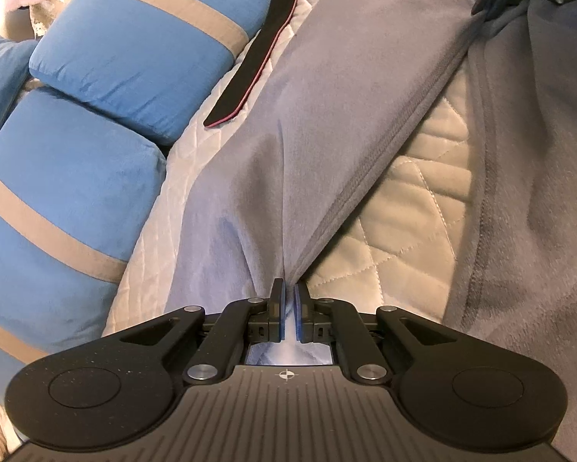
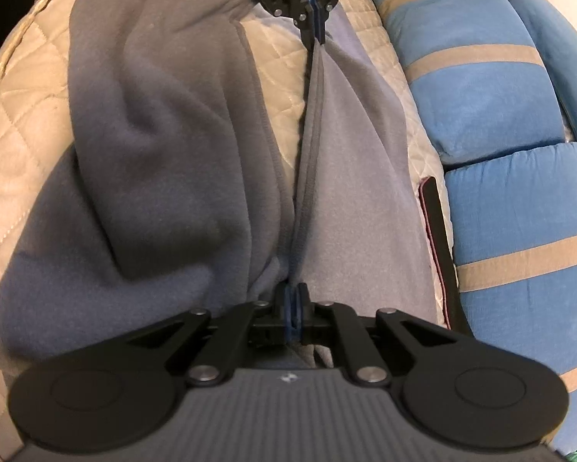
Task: Fold clothes
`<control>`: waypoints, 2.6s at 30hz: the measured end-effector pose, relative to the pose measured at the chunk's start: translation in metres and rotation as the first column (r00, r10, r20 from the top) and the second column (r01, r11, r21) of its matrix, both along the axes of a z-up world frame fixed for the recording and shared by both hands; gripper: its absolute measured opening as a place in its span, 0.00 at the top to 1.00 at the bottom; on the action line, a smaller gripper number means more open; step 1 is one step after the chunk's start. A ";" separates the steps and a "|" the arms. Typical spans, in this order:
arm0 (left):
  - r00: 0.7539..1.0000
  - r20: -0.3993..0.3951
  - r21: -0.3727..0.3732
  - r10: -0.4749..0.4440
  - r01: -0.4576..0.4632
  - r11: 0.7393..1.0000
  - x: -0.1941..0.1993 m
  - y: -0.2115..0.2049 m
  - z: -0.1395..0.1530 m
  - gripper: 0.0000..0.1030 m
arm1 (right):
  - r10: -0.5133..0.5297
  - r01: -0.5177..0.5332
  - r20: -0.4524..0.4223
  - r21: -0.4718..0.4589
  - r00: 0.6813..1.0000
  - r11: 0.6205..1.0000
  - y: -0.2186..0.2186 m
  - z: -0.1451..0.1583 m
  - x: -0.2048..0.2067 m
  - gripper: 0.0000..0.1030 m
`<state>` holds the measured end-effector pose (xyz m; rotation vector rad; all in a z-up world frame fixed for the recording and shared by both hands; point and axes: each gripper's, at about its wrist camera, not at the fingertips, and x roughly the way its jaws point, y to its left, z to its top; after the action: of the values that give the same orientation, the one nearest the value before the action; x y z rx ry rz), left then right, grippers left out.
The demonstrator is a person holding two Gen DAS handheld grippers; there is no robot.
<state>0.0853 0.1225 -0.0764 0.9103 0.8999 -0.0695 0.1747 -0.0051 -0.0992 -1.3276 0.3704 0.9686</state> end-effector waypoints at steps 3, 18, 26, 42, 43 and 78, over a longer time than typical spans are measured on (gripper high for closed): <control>1.000 -0.003 -0.003 0.003 -0.003 1.000 -0.001 0.002 -0.001 0.94 | -0.002 0.002 -0.006 0.006 1.000 1.000 0.000 0.001 0.002 0.95; 0.981 0.095 -0.293 0.170 -0.135 0.947 -0.019 0.045 0.041 0.35 | -0.046 0.061 -0.095 0.157 0.994 0.986 -0.006 0.051 0.012 0.19; 0.766 0.160 -0.572 0.622 -0.441 0.691 -0.026 0.170 0.073 0.32 | -0.019 0.031 -0.058 0.212 0.998 0.977 0.003 0.059 -0.008 0.16; 0.392 -0.142 -0.892 0.909 -0.449 0.055 -0.045 0.355 0.039 0.38 | 0.056 -0.049 -0.025 0.199 0.998 0.979 0.014 0.054 -0.030 0.15; 0.389 -0.143 -0.882 0.910 -0.468 0.061 -0.042 0.355 0.037 0.52 | 0.057 -0.051 -0.024 0.198 0.998 0.979 0.014 0.054 -0.031 0.15; 0.402 0.081 -0.791 0.912 -0.531 0.304 -0.034 0.299 0.111 0.36 | -0.026 0.021 0.014 0.248 1.000 0.969 0.003 0.057 -0.017 0.12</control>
<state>0.0518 0.4220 0.0347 -0.3083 0.6052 0.6731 0.1573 -0.0024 -0.0425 -1.1012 0.2424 0.9500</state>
